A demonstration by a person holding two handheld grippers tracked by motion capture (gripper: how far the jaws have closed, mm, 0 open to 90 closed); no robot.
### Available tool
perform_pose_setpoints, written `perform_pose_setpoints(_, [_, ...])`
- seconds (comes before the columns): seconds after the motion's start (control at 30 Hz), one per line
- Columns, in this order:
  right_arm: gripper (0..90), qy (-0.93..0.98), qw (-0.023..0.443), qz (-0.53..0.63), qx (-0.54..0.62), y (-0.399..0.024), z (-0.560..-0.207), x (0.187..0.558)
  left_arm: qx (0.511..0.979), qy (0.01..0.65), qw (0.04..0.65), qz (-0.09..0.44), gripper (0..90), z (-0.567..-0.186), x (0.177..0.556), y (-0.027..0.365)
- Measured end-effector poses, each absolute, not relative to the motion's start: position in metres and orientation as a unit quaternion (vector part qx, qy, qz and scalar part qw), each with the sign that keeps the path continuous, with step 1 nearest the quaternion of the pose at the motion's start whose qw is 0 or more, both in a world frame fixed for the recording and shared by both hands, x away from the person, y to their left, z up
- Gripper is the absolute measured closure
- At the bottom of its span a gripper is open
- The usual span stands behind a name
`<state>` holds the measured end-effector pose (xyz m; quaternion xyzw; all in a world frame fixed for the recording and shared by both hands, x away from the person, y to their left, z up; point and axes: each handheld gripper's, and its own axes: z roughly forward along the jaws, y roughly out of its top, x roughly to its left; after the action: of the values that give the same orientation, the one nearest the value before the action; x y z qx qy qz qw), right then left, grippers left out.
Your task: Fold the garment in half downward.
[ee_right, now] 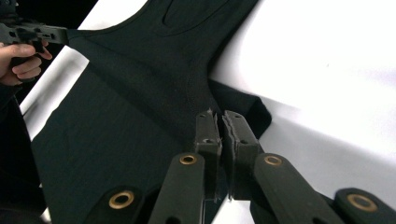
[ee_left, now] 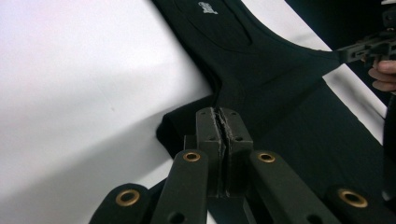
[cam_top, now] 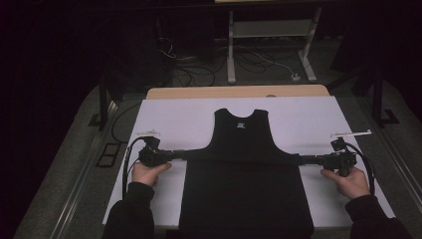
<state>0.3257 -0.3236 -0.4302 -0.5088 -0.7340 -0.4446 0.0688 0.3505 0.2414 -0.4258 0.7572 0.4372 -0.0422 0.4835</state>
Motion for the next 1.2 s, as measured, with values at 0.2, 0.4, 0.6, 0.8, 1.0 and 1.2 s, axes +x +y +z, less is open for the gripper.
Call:
perform_pose_setpoints(0.2, [84.0,-0.733,0.082,-0.437,-0.514,-0.324,-0.431,0.321,0.759,0.438,0.478,-0.055,86.6,-0.427,0.340,0.242])
perform_pose_setpoints(0.4, [84.0,-0.735,0.098,-0.425,-0.519,-0.324,-0.435,0.315,0.767,0.442,0.462,-0.059,86.6,-0.431,0.338,0.242])
perform_pose_setpoints(0.6, [84.0,-0.740,0.109,-0.411,-0.521,-0.323,-0.438,0.313,0.786,0.441,0.429,-0.064,86.6,-0.436,0.336,0.237])
perform_pose_setpoints(0.8, [84.0,-0.743,0.119,-0.397,-0.525,-0.322,-0.442,0.311,0.793,0.441,0.415,-0.069,86.5,-0.439,0.336,0.235])
perform_pose_setpoints(1.0, [84.0,-0.746,0.124,-0.385,-0.528,-0.322,-0.445,0.310,0.802,0.439,0.399,-0.073,86.5,-0.441,0.337,0.232])
perform_pose_setpoints(1.2, [84.0,-0.749,0.121,-0.378,-0.531,-0.321,-0.446,0.310,0.804,0.436,0.396,-0.075,86.4,-0.441,0.337,0.232])
